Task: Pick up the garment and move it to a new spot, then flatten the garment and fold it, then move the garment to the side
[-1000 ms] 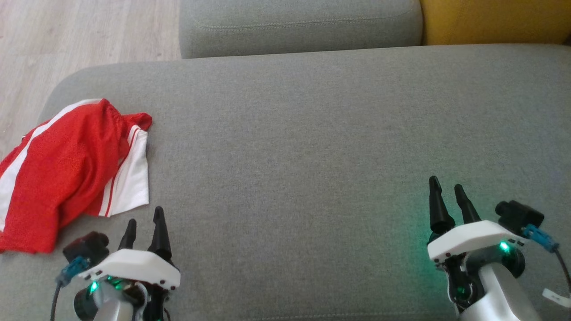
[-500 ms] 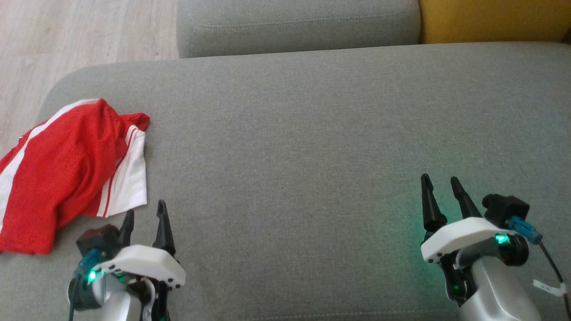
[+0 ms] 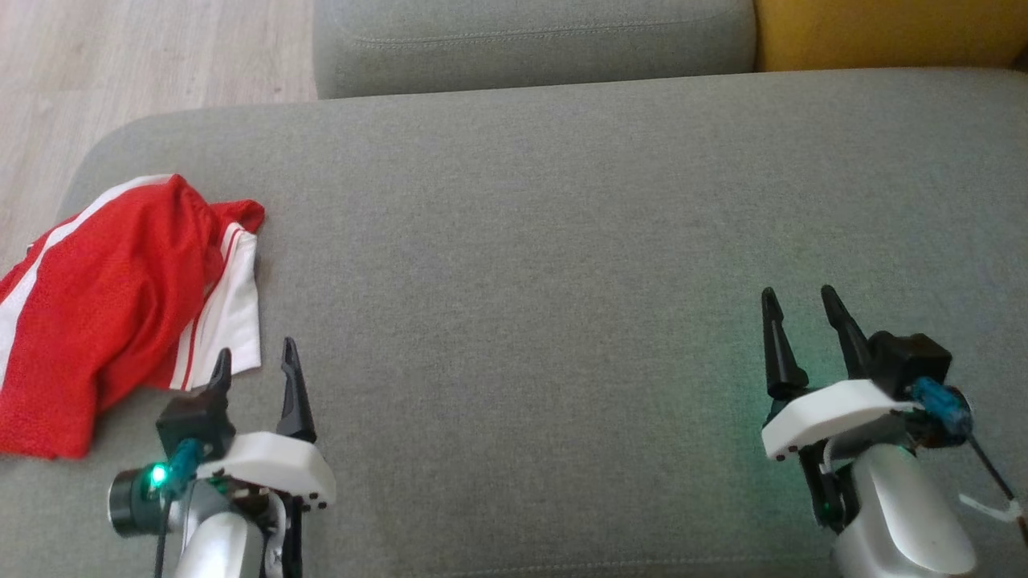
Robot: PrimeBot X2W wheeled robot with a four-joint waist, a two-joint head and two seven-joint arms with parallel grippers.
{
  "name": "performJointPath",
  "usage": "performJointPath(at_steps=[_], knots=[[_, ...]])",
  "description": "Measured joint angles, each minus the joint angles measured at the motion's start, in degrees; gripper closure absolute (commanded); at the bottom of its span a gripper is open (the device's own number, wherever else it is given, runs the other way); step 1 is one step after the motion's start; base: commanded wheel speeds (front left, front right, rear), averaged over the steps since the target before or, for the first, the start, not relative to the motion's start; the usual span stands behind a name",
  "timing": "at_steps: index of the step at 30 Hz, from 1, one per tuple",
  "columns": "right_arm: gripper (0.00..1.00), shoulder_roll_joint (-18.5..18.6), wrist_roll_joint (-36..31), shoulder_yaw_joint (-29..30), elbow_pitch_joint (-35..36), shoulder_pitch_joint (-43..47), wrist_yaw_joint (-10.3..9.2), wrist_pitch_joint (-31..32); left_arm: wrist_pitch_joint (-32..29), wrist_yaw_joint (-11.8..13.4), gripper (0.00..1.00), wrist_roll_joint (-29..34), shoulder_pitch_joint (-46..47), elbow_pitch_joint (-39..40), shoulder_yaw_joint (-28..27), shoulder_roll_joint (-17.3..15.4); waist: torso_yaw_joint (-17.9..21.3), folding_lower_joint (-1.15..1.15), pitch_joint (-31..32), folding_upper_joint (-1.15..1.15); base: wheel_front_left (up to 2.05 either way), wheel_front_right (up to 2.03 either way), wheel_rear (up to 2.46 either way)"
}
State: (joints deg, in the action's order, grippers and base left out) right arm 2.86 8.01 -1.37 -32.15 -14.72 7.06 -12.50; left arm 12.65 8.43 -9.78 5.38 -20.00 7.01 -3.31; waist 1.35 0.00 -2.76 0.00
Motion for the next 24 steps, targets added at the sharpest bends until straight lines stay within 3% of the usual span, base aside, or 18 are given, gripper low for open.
performJointPath(at_steps=[11, 24], knots=[[0.00, 0.0, -7.5, 0.1, 0.0, 0.0, 0.00, -1.8, 1.6, 0.7, 0.00, 7.4, 0.7, -0.2, 0.3, 0.0, -0.5, 0.00, -0.3, 0.00, 0.00, 0.00, 0.00], [0.00, 0.0, -7.5, -2.3, 0.1, 0.1, 0.00, -1.9, 1.6, 0.6, 0.00, 7.5, 0.7, -0.7, -0.5, 0.1, -4.1, 0.00, 0.6, 0.00, 0.00, 0.00, 0.00]])
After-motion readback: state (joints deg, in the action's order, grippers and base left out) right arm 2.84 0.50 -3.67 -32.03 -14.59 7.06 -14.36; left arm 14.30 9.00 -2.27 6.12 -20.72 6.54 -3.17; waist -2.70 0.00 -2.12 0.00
